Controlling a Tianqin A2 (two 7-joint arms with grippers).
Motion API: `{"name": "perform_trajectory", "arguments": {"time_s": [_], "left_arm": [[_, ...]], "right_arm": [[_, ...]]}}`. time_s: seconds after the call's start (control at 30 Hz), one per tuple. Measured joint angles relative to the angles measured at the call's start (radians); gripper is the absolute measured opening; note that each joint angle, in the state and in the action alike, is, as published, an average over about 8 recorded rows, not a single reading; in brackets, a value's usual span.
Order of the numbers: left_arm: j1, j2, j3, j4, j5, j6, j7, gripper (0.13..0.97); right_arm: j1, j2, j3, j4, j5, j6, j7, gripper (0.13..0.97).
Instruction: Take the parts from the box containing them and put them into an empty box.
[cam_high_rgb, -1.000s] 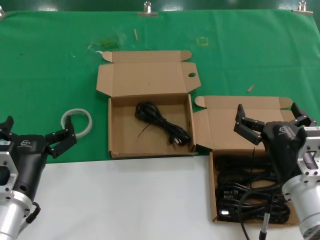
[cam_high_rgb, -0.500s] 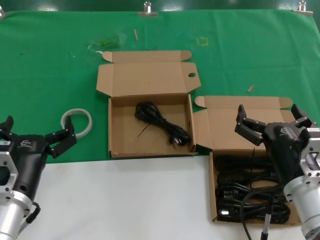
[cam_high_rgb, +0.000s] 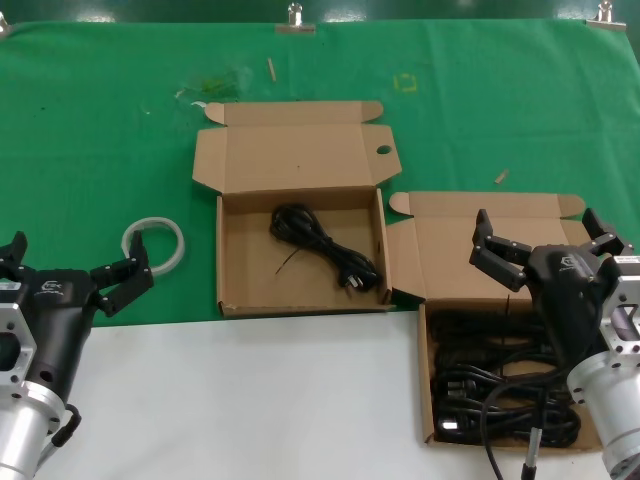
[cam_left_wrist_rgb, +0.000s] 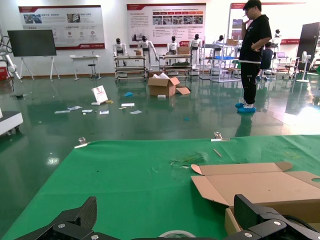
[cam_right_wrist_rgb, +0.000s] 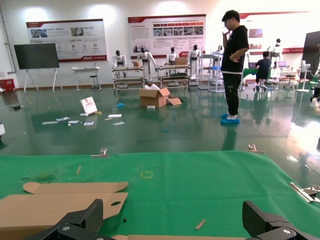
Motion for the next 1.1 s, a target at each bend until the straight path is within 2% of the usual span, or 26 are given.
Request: {"name": "perform_trajectory", "arguments": {"time_s": [1.1], "left_arm": [[0.0, 0.0, 0.0, 0.0, 0.0, 0.0, 0.0, 0.965]], "right_arm": [[0.0, 0.0, 0.0, 0.0, 0.0, 0.0, 0.0, 0.966]]}}
